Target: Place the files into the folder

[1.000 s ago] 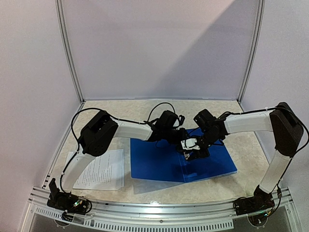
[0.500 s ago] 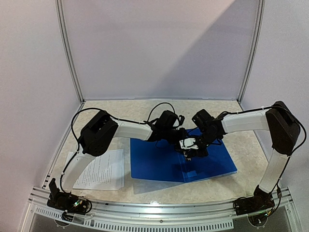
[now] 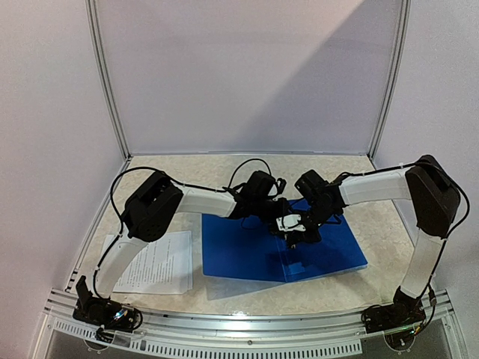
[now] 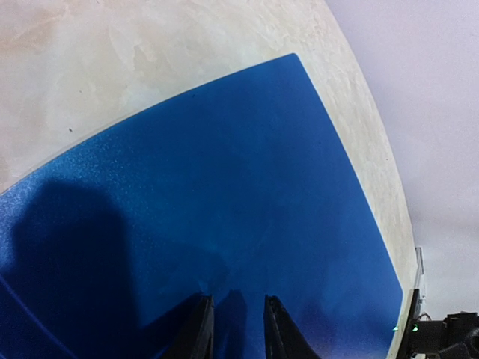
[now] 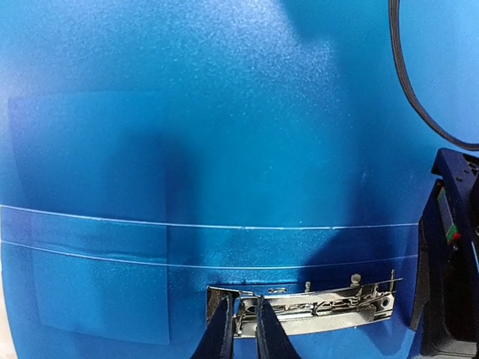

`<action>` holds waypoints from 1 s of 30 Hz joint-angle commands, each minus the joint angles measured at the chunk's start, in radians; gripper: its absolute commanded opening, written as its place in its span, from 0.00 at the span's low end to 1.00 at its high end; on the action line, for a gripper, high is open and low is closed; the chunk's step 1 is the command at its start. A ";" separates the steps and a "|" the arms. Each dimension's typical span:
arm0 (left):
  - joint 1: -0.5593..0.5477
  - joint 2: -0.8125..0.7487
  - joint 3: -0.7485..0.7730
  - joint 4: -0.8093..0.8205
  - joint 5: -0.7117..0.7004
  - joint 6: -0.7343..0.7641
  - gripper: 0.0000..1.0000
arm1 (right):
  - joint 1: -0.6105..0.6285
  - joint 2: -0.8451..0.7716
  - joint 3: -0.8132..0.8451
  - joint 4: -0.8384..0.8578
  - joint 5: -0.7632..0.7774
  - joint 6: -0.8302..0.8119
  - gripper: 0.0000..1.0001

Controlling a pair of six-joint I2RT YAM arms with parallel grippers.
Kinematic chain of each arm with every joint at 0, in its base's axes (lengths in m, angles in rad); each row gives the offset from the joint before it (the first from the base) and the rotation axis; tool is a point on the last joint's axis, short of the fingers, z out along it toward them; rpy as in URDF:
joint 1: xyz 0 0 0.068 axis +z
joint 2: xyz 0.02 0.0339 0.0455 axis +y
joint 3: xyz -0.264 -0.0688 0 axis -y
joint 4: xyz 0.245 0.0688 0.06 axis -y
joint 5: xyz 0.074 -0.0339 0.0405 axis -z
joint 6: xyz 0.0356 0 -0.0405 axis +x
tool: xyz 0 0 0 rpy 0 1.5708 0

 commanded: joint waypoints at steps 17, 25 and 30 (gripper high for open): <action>0.022 0.070 -0.020 -0.072 0.009 0.008 0.24 | 0.021 0.040 0.029 -0.091 0.079 -0.050 0.00; 0.023 0.068 -0.056 -0.048 0.019 -0.002 0.23 | 0.027 0.171 0.085 -0.205 0.141 -0.079 0.00; 0.023 0.074 -0.060 -0.049 0.027 0.001 0.22 | 0.043 0.233 0.084 -0.238 0.202 -0.096 0.00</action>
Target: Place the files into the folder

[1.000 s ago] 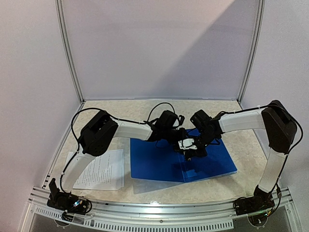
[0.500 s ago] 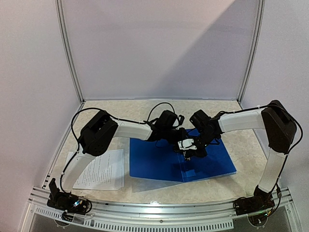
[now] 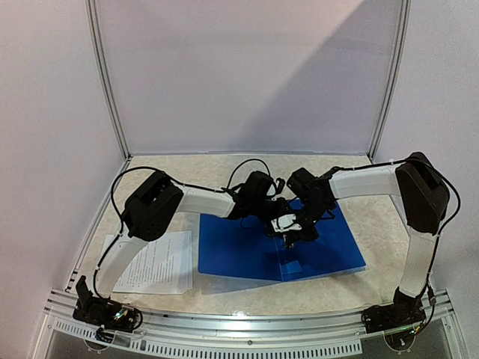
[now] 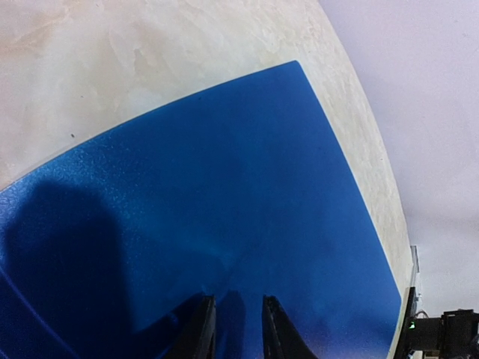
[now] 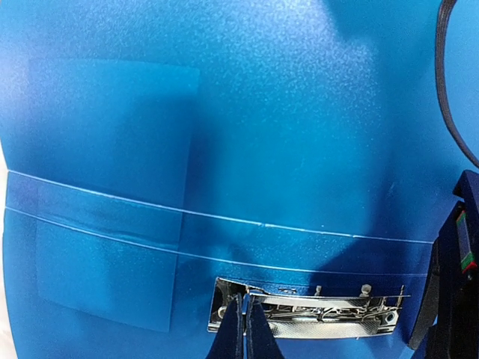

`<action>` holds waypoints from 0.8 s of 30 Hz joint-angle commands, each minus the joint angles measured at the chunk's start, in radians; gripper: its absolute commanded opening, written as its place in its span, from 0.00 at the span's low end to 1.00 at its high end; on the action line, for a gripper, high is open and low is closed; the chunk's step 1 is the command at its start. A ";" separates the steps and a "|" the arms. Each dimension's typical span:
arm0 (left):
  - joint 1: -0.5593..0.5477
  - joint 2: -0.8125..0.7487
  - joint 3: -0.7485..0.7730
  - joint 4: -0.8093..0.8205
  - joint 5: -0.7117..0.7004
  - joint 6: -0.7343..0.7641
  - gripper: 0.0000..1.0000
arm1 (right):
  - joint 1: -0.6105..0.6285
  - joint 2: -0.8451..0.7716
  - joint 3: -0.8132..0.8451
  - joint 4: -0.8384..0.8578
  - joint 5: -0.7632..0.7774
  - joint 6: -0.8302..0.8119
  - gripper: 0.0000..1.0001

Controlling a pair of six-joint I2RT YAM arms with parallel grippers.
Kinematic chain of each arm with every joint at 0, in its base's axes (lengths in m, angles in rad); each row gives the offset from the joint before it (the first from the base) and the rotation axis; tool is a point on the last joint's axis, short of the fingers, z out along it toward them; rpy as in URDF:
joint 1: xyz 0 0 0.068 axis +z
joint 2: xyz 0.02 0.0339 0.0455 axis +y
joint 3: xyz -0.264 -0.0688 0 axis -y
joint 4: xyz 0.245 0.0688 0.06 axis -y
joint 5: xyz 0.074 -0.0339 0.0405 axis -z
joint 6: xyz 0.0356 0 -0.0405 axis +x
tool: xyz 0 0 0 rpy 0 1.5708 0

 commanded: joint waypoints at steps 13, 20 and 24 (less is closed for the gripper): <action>0.014 0.088 -0.043 -0.089 0.017 0.004 0.21 | 0.037 0.227 -0.080 -0.049 0.320 -0.005 0.00; 0.011 0.087 -0.055 -0.056 0.046 -0.019 0.20 | 0.038 0.265 -0.107 0.022 0.321 0.037 0.00; 0.011 0.086 -0.056 -0.073 0.038 -0.015 0.20 | 0.040 0.284 -0.099 0.018 0.386 0.058 0.00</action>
